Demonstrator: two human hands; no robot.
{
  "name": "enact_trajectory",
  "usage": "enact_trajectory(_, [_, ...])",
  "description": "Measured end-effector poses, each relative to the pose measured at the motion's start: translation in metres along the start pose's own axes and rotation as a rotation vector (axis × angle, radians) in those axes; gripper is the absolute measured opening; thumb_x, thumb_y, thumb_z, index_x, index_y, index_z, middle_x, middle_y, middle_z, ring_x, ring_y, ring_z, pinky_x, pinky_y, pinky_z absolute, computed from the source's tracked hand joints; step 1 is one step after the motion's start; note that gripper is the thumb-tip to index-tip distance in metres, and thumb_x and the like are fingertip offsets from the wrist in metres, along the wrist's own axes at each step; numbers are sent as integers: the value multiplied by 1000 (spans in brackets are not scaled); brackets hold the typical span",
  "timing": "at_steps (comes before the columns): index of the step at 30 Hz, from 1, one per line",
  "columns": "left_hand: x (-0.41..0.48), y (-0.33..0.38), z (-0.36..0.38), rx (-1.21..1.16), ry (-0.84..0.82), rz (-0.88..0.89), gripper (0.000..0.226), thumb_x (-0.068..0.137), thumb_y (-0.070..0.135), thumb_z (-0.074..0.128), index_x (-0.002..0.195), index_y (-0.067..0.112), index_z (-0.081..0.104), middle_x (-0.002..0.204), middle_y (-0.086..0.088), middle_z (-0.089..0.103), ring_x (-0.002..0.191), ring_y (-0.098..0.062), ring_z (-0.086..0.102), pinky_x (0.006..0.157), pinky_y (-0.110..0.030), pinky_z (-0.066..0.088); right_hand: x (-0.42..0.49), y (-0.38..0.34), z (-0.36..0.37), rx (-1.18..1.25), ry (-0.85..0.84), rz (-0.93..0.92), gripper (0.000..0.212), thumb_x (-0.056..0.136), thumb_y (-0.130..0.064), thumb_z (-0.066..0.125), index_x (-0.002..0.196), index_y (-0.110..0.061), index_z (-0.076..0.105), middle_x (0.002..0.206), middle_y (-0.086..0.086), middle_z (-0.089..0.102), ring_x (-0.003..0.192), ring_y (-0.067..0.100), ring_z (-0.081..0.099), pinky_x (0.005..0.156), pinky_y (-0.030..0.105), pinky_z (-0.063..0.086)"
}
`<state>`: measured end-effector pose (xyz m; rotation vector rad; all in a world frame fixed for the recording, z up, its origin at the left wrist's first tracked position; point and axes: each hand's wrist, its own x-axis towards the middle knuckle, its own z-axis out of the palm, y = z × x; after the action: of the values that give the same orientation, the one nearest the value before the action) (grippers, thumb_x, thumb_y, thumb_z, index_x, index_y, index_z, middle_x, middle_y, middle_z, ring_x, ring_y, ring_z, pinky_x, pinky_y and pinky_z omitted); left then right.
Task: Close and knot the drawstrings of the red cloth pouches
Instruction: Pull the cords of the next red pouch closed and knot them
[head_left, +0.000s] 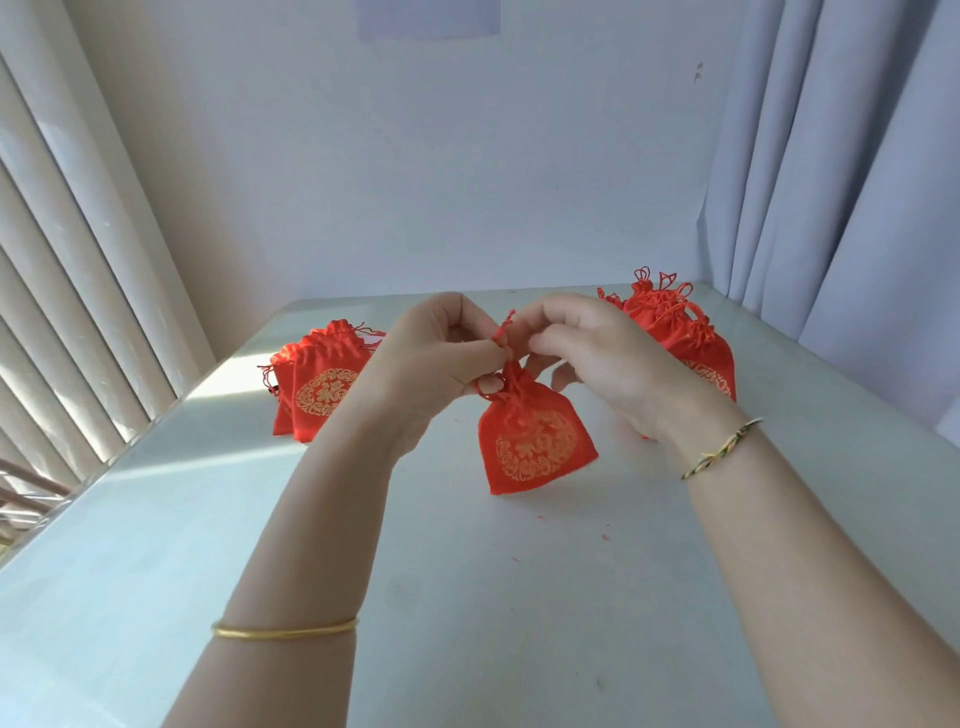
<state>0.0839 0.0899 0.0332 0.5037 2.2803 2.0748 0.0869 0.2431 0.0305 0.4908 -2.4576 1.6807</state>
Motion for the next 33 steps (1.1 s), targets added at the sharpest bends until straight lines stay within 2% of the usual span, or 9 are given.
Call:
enact_trajectory(3, [-1,1,6,169,75,180,22,79,-13,53,81,8,56,66,-2,59,50,-6,54,48,-13,41,1,4,2,45,9,42,22,89,-2,46,86,-15,63,70,-7,64,57,3,55,54,20,37])
enact_trajectory(6, [1,-2,11,306,155,342,28,77,-8,56,81,20,59,78,4,64,68,-7,59,61,-17,47,1,7,4,161,-25,84,16,93,-11,49,87,-13,64,72,0,65,64,11,56,59,23,38])
enact_trajectory(10, [1,-5,15,387,219,426,34,78,-3,60,81,30,60,80,10,64,70,-8,60,67,-29,54,0,9,5,323,-130,122,25,92,-7,44,76,-16,60,67,-4,60,57,6,52,54,18,39])
enact_trajectory(13, [1,-6,14,428,236,459,30,79,0,62,81,30,62,78,15,65,71,-3,60,71,-25,53,2,11,4,370,-120,133,22,92,-6,45,76,-16,58,68,-4,57,59,8,50,56,21,36])
enact_trajectory(16, [3,-7,13,409,237,443,27,79,2,63,79,29,65,77,14,67,74,-7,63,71,-27,54,5,13,7,390,-41,153,23,89,-7,48,72,-18,58,64,-5,59,61,9,53,62,26,36])
enact_trajectory(21, [3,-8,13,334,239,389,26,81,1,64,76,26,66,72,14,66,66,5,60,63,-11,48,10,16,7,557,86,261,27,86,-9,36,67,-16,55,60,-3,63,59,11,57,64,29,39])
enact_trajectory(26, [5,-12,9,69,194,215,15,83,4,66,78,18,70,73,3,71,69,-10,66,69,-27,56,11,16,3,695,91,324,30,86,-16,32,57,-17,40,69,3,64,67,16,61,76,34,42])
enact_trajectory(28, [5,-13,5,-4,182,173,11,86,5,63,82,13,71,75,0,70,68,-9,64,66,-25,54,12,18,3,706,116,340,32,89,-18,34,58,-18,39,73,5,66,71,19,63,79,35,44])
enact_trajectory(33, [10,-18,-5,-129,236,94,22,94,14,52,78,11,67,83,0,70,79,-10,64,73,-25,52,12,23,2,684,200,331,33,95,-20,43,62,-17,43,58,-3,63,62,15,63,65,29,49])
